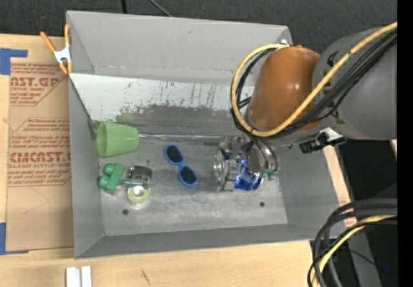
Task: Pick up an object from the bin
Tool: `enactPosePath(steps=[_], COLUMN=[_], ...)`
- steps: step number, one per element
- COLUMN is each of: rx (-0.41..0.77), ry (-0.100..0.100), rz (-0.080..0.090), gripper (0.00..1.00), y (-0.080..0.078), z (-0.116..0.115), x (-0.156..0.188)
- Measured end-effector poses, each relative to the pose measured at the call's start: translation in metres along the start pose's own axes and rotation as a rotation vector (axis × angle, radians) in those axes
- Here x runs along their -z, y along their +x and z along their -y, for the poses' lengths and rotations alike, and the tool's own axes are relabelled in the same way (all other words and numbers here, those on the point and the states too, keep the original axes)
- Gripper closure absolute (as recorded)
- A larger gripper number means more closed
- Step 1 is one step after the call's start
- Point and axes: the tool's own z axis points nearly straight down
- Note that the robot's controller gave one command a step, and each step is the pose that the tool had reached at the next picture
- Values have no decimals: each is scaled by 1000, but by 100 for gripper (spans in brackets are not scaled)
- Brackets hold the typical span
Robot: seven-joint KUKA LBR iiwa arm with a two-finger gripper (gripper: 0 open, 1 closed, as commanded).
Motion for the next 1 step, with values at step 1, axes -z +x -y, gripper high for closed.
enactPosePath(steps=[1], rx=[53], ry=[3], rz=[5], gripper=[100], y=[-53], z=[10], x=[92])
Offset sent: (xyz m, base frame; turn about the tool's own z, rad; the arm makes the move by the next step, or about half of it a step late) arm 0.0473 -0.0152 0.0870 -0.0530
